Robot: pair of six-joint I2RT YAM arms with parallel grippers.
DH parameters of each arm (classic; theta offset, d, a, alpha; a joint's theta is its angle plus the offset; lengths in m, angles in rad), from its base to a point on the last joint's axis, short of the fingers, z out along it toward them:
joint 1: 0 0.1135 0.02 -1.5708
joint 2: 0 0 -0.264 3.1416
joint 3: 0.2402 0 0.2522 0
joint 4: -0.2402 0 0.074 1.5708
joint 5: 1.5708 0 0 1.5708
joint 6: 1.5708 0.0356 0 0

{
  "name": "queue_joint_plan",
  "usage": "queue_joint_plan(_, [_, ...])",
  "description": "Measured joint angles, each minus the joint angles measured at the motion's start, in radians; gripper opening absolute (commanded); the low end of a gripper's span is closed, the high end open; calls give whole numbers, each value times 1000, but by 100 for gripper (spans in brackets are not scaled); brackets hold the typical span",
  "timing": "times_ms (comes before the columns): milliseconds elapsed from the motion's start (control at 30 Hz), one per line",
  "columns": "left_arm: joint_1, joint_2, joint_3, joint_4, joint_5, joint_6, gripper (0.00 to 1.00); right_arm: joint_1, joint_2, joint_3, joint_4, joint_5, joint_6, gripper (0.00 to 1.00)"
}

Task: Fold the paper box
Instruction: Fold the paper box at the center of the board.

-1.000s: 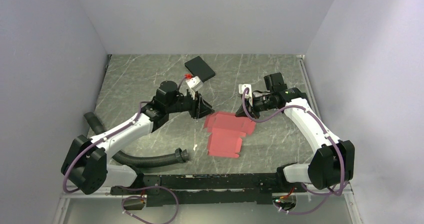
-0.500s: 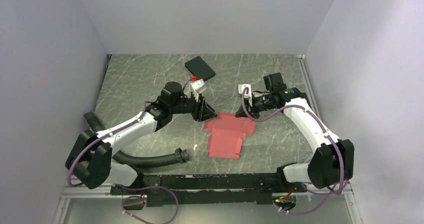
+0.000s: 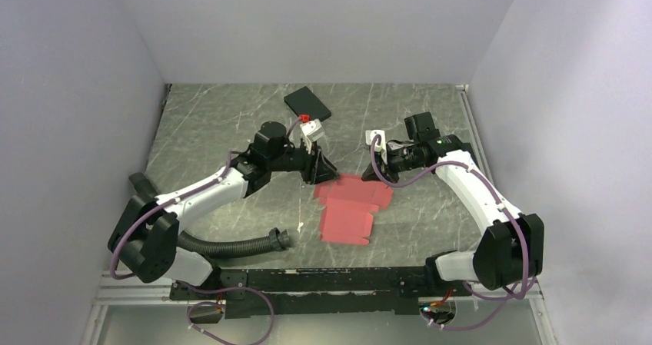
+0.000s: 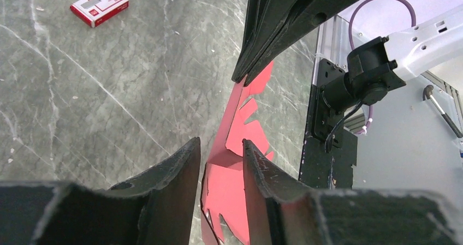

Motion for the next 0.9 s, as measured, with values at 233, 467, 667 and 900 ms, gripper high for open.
queue_joint_plan(233, [-3,8,0,-1,3,5,44,0,2,0,-1,3,0,0])
queue_joint_plan(467, [2,-31,0,-26,-40,8,51,0,3,0,-2,0,-3,0])
queue_joint_plan(667, [36,-171,2,-114,-83,98,60,0,3,0,-45,-21,-75,0])
queue_joint_plan(900, [39,-348,-54,-112,-74,289,66,0,3,0,-175,-71,-278,0])
